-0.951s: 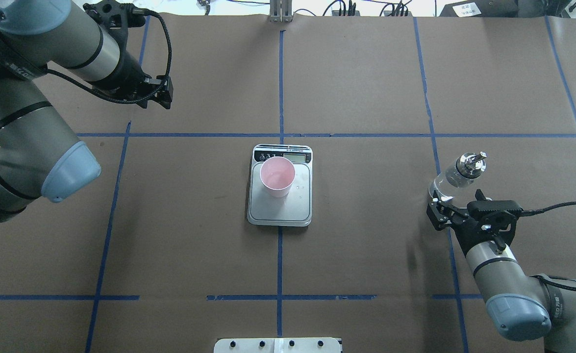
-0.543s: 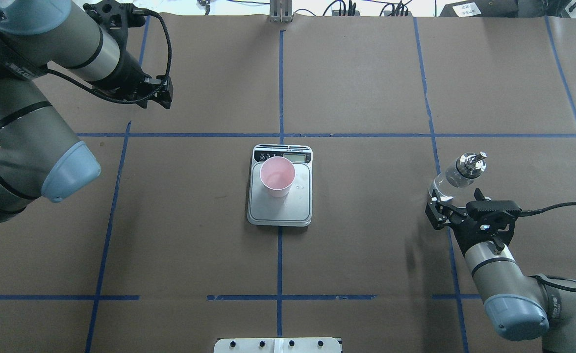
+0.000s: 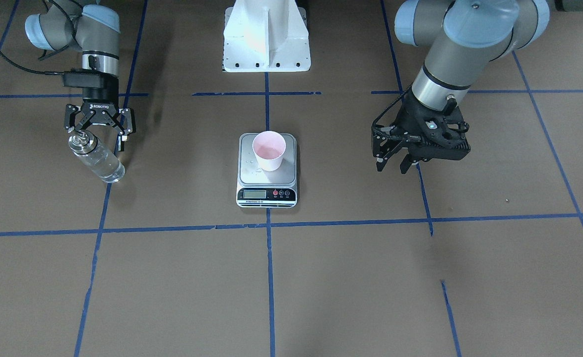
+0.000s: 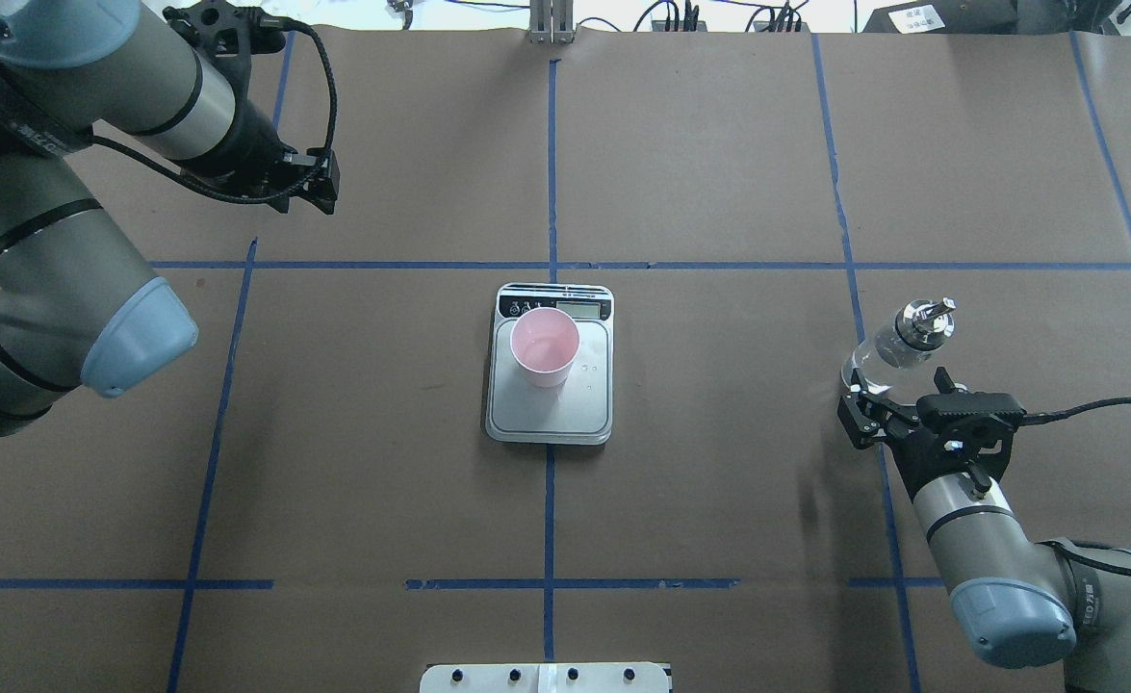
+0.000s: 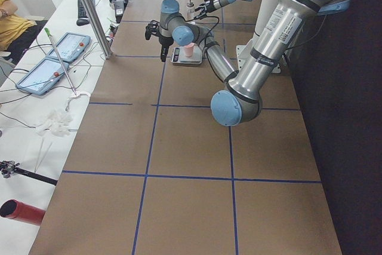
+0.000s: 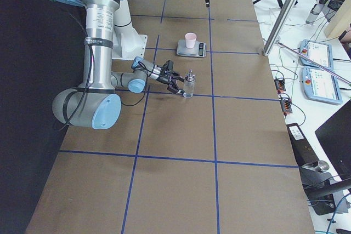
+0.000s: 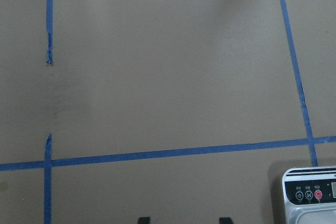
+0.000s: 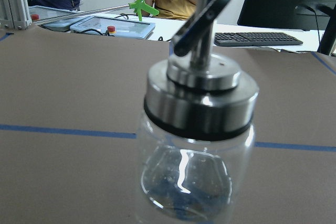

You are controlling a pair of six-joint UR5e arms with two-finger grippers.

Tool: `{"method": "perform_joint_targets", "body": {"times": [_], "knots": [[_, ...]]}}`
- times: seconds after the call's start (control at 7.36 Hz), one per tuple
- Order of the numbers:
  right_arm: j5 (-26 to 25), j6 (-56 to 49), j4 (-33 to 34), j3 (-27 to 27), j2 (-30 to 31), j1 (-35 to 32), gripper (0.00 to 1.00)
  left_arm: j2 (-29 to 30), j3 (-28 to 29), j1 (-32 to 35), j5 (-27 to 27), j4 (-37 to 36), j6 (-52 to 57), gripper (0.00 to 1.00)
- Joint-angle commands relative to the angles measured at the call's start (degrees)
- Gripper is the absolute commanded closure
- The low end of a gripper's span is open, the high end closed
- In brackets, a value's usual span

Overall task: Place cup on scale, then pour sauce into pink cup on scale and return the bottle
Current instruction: 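Grasp the glass sauce bottle with the right gripper and lift it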

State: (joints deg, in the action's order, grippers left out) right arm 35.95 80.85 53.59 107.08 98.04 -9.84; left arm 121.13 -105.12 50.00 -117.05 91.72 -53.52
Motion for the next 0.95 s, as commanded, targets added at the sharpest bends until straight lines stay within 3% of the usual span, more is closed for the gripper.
{"method": "perform_joint_targets", "body": {"times": [0.0, 0.27, 0.81], "knots": [[-0.2, -0.2, -0.1, -0.5, -0.8, -1.0, 0.01, 0.1, 0.0, -0.1, 0.1, -0.5, 0.0, 0.46], [-0.1, -0.3, -1.6, -1.8, -1.7, -1.9, 0.01, 0.1, 0.0, -0.1, 0.1, -0.5, 0.0, 0.46], [-0.2, -8.0, -13.2, -10.4, -6.7, -2.8, 0.01, 0.2, -0.2, -0.1, 0.1, -0.9, 0.0, 0.46]]}}
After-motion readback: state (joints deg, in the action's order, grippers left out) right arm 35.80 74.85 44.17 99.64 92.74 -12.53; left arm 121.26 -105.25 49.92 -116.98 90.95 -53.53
